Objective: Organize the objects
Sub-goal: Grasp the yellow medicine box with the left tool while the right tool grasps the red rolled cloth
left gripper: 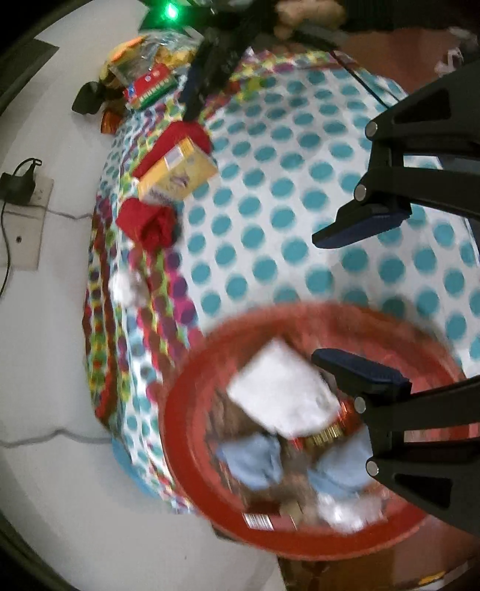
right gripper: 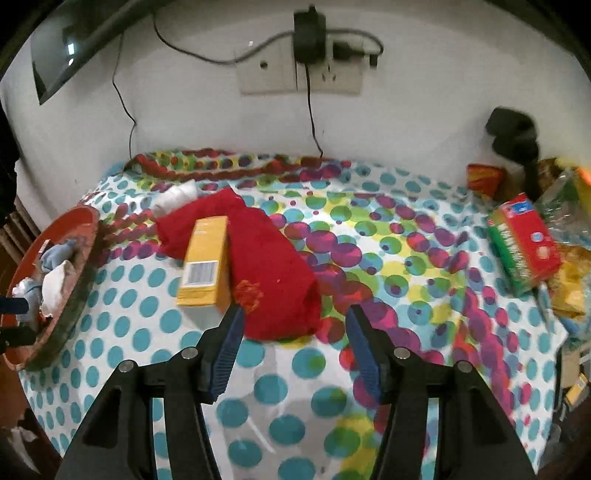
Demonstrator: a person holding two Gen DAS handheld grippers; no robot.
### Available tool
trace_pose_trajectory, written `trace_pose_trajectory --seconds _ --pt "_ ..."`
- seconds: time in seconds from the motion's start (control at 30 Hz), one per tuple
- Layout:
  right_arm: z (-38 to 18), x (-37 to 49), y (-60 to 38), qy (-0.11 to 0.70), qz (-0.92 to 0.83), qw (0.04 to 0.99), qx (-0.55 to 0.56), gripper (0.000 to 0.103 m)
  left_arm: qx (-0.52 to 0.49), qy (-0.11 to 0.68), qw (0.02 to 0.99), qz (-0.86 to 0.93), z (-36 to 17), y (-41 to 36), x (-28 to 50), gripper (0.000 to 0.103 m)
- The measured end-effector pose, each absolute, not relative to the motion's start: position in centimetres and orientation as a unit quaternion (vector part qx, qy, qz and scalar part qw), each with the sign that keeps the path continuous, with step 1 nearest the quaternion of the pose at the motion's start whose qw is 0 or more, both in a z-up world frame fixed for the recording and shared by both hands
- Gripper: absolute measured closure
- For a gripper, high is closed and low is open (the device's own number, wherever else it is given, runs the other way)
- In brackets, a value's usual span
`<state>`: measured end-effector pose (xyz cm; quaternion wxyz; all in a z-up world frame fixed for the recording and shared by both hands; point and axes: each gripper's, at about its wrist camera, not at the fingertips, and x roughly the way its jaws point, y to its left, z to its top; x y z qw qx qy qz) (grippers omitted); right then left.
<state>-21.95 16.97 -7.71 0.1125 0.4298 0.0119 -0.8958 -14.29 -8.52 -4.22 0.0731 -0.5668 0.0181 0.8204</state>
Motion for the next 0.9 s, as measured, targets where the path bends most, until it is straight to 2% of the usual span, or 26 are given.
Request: trace_pose_trajectory --seconds 0.07,0.27,0.3,0.33,0.37,0.43,0.9 --pt "-8.6 -23.1 16.7 0.009 -0.892 0.130 0.433 0.040 -0.572 0.015 0.066 0.818 -4.2 -6.9 -15.9 0.045" --pt "-10.7 -25.2 15.3 -0.003 -0.884 0.168 0.436 0.039 -0.561 0.014 0.076 0.824 -3.5 -1.2 -20.4 0.045" --pt "-10.9 -25.3 15.1 -0.003 -0.884 0.169 0.436 0.043 -0.558 0.010 0.079 0.826 -3.5 -0.2 -21.3 0.045" --pt "-11.0 -25.4 15.0 0.000 -0.885 0.167 0.434 0.058 -0.558 0.013 0.077 0.826 -3.7 0.8 -22.3 0.045" --pt "-11.1 -25.2 15.0 0.003 -0.887 0.164 0.432 0.061 -0.558 0.016 0.074 0.826 -3.9 1.6 -23.1 0.045" --pt "-10.8 -24.7 15.6 0.000 -0.892 0.158 0.423 0.063 -0.558 0.019 0.069 0.827 -4.5 2.8 -24.5 0.045" --pt "-11.4 -22.9 20.6 -0.048 -0.890 0.145 0.430 0.063 -0.579 0.027 0.052 0.813 -7.2 8.6 -27.3 0.042"
